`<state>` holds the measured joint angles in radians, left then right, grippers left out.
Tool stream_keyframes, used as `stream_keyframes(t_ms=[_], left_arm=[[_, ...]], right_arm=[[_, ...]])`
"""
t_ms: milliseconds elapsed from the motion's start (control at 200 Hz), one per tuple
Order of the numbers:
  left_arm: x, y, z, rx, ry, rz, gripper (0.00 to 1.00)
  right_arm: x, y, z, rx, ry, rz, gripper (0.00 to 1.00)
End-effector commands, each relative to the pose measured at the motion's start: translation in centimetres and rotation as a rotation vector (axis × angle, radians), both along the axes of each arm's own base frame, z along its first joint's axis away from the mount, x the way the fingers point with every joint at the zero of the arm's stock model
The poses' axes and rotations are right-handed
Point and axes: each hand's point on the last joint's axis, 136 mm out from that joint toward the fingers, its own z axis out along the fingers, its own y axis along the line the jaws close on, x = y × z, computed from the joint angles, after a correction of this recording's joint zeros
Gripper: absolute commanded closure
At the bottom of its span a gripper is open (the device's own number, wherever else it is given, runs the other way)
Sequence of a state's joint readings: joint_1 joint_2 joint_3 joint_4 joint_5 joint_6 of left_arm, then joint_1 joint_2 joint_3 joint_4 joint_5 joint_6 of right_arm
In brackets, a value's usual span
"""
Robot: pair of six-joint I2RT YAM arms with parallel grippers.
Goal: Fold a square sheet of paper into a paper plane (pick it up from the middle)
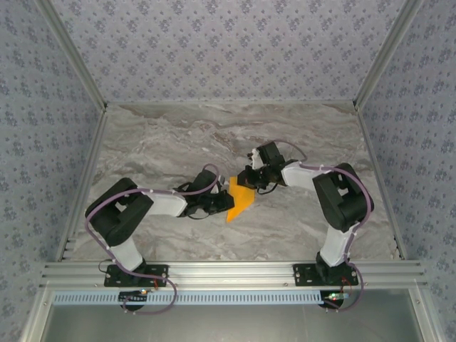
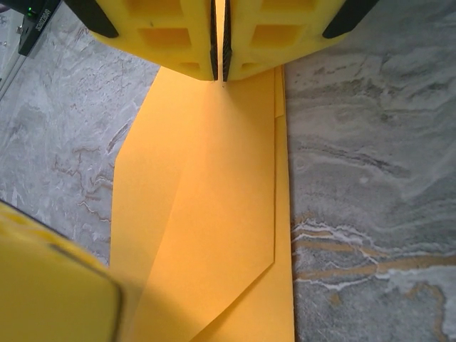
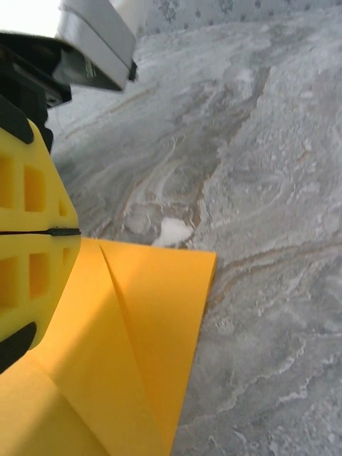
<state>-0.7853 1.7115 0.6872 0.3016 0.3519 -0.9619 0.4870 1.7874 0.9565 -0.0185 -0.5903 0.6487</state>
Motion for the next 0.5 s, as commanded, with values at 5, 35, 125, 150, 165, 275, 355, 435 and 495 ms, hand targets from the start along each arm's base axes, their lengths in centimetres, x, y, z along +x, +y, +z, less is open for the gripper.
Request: stream_keyframes(t_ms=[5,35,125,150,165,275,355,435,495], left_arm=[[-0.1,-0.3,-0.2,0.004,0.01,-0.022,0.87],[-0.1,-0.3,-0.2,0.002,0.01,-0.023,0.87],[0.0,-0.4,0.0,-0.001,0.006,-0.024,0.87],[-0.1,-0.4,0.1,-0.001,0.006,-0.025,0.87],[-0.1,-0.4,0.1,-0.002,0.007,-0.025,0.87],[-0.1,-0.3,0.3,-0.006,0.004,-0.025,0.88],[-0.2,-0.3,0.8,-0.016,-0.002,-0.024,0.88],[-0.4,-0.2,1.3,-0.033,-0.006,-0.02,0.88],[-0.6,-0.2,1.7,-0.051,-0.003,-0.018,0.86]], right_arm=[[-1.6,0.0,-0.7,-0.002,0.042,-0.021,0.91],[-1.9,0.2,-1.1,0.001,0.052,-0.018,0.91],[-2.7,0.7,-2.0,-0.008,0.073,-0.008,0.92],[-2.7,0.8,-2.2,-0.013,0.076,-0.01,0.92],[-2.7,0.7,-2.4,-0.017,0.08,-0.012,0.92],[-2.8,0.6,-3.5,-0.031,0.098,-0.019,0.92],[-2.8,0.3,-4.4,-0.053,0.113,-0.024,0.92],[-3.0,0.0,-5.2,-0.074,0.121,-0.029,0.92],[-2.8,-0.3,-5.8,-0.089,0.122,-0.035,0.92]])
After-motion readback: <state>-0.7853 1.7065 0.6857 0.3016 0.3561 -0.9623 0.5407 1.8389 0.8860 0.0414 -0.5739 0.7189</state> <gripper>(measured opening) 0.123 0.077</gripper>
